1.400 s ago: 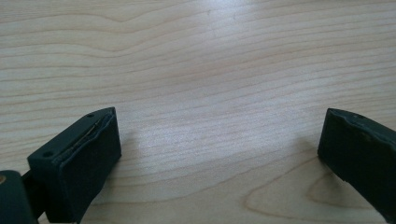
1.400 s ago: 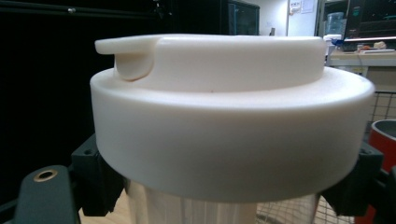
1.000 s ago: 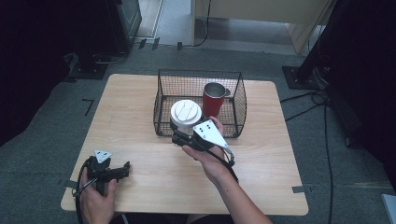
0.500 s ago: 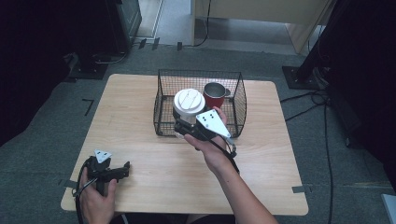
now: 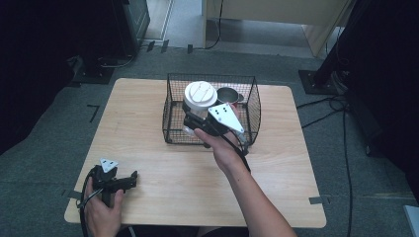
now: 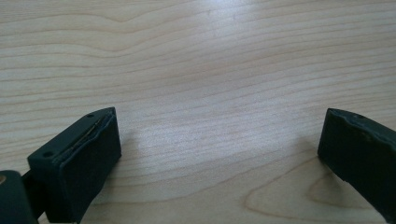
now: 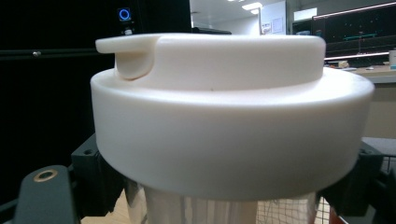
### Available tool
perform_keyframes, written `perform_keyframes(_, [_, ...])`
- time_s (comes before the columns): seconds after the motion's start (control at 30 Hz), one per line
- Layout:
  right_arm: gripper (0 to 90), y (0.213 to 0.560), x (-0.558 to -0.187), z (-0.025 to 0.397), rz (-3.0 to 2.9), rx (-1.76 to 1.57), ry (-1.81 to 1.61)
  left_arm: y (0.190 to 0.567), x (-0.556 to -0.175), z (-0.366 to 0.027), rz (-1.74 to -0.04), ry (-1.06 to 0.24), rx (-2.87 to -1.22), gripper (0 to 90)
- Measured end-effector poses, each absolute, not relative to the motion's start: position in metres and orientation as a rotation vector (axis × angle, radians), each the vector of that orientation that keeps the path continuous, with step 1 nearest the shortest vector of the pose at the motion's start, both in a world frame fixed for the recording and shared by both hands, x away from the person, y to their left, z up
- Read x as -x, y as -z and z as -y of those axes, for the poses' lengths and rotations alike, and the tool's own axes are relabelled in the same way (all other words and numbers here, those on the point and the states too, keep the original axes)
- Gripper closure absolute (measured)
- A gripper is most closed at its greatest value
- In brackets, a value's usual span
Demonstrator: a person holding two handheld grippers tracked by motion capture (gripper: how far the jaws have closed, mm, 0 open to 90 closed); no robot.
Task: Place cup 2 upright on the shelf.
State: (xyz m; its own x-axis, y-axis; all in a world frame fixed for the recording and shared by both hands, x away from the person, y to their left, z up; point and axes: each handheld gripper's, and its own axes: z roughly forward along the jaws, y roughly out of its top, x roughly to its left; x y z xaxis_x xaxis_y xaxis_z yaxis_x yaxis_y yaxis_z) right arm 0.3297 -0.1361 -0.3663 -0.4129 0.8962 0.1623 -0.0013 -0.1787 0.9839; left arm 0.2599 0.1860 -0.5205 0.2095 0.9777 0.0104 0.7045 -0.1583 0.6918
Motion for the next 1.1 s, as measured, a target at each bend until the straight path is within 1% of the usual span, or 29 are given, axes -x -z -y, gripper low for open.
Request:
perform_keyframes(0.57, [15.9,0.386,-0.377,0.129,-1.393,-1.129,-1.583,0.521,-0.260,-0.186,-1.554,-0.637,-1.932,0.0])
perform_keyframes(0.8, [15.9,0.389,-0.393,0.120,-1.416,-1.121,-1.548,0.521,-0.260,-0.186,-1.554,-0.637,-1.933,0.0])
perform_keyframes(1.1, [15.9,0.400,-0.422,0.110,-1.445,-1.141,-1.500,0.521,-0.260,-0.186,-1.554,-0.637,-1.932,0.0])
